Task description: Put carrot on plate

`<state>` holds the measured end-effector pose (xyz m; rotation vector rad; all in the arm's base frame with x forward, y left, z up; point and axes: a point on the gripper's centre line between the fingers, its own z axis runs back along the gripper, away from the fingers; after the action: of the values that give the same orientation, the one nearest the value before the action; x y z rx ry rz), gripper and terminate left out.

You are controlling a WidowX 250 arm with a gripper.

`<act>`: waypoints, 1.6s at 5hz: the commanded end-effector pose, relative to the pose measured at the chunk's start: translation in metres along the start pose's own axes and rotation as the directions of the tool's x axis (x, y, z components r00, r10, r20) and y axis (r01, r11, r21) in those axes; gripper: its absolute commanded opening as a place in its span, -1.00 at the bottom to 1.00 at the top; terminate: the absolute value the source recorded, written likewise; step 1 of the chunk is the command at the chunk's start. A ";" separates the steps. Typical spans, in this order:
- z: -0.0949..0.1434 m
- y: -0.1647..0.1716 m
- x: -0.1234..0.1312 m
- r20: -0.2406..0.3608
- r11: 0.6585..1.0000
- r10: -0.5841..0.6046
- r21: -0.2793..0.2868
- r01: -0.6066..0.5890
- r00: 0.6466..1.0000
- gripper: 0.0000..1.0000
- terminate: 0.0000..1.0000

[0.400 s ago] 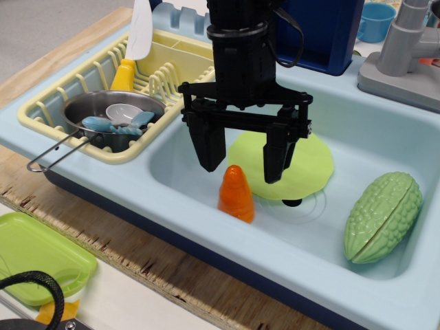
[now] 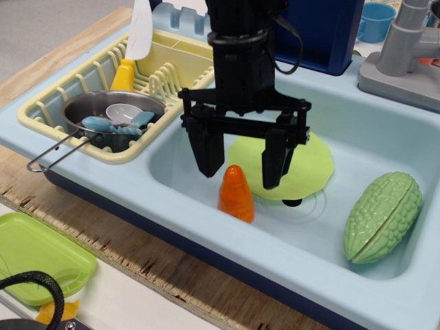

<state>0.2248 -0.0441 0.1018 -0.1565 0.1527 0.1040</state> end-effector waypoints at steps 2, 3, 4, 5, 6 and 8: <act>-0.011 -0.003 -0.007 -0.052 0.999 -0.030 0.028 0.031 0.998 1.00 -1.00; -0.010 -0.002 -0.007 -0.044 1.000 -0.016 0.026 0.017 0.999 -1.00 -1.00; -0.010 -0.001 -0.009 -0.045 1.000 -0.009 0.025 0.010 0.999 -1.00 -1.00; 0.003 0.001 -0.012 -0.031 1.000 -0.001 0.030 0.002 1.000 -1.00 -1.00; 0.041 -0.002 -0.015 0.054 0.999 0.021 0.046 -0.024 0.998 -1.00 -1.00; 0.046 -0.009 0.001 0.060 0.999 -0.005 0.037 0.003 0.998 -1.00 -1.00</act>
<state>0.2432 -0.0484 0.1305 -0.1222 0.1482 0.0755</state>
